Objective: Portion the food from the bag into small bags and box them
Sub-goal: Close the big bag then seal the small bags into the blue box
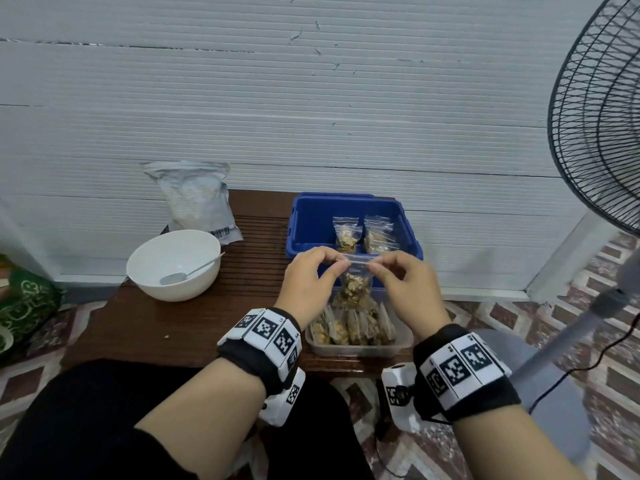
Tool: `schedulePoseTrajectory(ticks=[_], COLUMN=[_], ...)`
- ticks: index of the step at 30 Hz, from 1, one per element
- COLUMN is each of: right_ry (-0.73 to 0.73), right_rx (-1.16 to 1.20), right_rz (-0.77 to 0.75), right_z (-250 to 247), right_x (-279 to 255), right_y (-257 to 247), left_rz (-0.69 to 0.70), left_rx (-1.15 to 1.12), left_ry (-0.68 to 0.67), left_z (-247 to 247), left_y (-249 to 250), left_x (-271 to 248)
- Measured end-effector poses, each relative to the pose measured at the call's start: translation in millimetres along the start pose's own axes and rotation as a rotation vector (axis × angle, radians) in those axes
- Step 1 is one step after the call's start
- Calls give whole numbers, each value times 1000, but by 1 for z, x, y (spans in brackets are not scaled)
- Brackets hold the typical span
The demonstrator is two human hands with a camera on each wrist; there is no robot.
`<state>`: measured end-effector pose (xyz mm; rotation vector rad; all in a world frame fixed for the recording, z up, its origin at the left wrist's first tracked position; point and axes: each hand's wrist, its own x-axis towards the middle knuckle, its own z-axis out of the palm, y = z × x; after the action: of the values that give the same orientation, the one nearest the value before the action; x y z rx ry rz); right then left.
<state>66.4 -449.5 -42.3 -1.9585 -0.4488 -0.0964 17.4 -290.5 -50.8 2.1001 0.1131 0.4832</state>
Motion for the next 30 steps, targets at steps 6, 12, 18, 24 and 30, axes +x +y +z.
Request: schedulePoseTrajectory(ticks=[6,12,18,24,30], right_ry=[62,69,-3,-21,-7], right_rx=[20,91,142,68,23], right_rz=[16,13,7,-20,-15], right_z=[4,7,8,11,14], right_x=[-4,-6,-8,-11,-9], right_y=[7,10,5,2,1], left_rz=[29,-29,-3,31,-68], left_rx=[-17,-142,-140,-119,-153], left_ry=[-13,-41,-26,-26,-16], left_z=[-3,-2,-4,-4,-6], left_y=[-3,0,-1,-2,-4], left_x=[-3,-8,-10,-12,-9])
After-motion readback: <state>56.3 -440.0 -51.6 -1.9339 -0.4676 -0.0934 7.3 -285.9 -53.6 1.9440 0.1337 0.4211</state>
